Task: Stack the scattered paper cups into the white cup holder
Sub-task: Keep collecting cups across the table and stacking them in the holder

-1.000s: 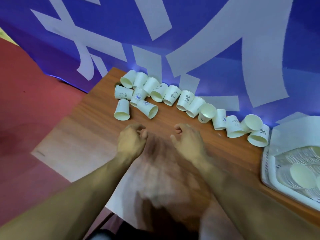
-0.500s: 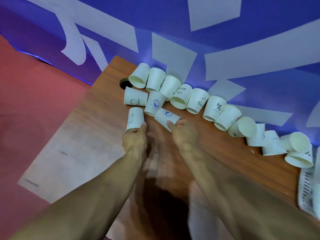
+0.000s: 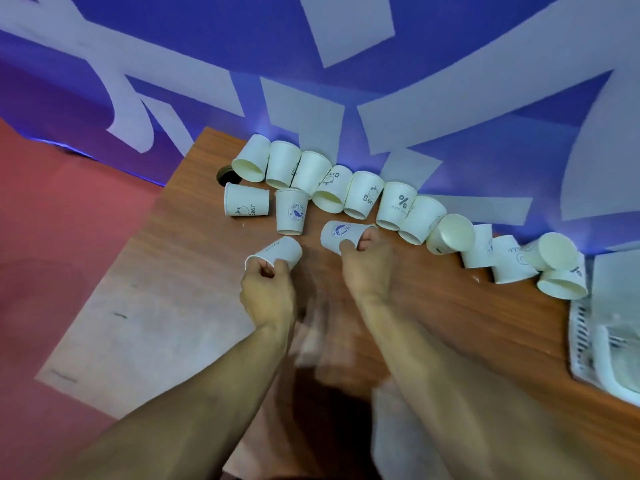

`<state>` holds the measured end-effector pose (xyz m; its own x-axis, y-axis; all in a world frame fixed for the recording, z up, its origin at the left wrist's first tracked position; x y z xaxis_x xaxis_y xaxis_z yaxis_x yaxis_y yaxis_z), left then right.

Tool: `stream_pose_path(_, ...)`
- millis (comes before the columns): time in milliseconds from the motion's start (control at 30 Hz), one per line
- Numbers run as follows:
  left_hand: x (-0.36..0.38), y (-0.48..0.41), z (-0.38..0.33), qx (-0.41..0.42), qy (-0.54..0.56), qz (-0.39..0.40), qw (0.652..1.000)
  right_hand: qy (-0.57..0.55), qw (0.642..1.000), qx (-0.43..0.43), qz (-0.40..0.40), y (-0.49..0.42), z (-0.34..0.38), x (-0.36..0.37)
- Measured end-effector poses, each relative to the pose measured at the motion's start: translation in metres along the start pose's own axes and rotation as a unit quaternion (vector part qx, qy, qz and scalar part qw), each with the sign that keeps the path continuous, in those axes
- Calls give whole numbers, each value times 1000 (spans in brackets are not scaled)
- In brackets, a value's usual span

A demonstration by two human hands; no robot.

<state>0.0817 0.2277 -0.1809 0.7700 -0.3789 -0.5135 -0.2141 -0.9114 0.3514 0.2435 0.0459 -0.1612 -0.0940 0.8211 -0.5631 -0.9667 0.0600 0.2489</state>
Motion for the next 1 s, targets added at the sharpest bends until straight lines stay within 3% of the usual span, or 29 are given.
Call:
stream_pose_path(200,16,97,-55,177,2,67,982,-52,988,-124,-72,35,2,-123)
stream_pose_path(467,75,293,-108,409,-15,162,898,2,952,-235,-194,67,-58,-311)
stream_pose_path(567,108,372,-118,488,-44,193,850,115,914,-281,-270,76,-83,-387)
stream_pose_path(733,169,491,-128,601,-114,219,760,194,883,-267,-334,67,-150,-496)
stream_pose_path(900,218,562,-126,663,-193,231,686,248,883,-272,-290,34,-192,-543)
stream_pose_path(1000,248,582,-113,712,-257,223,614,298,893,-256,-220,7,-208,-534)
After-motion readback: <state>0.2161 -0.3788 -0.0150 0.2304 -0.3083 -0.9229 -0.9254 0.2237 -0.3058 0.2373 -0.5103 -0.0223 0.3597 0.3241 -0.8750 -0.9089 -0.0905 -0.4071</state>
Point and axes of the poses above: each hand's wrist, its own y-axis away from the middle knuckle, its own x-axis out of the palm, z = x × y, the point moved 10 cm from there along -y, towards the middle knuckle, and after that the axes turned 3 degrees about -z, right-handed, at the moved point
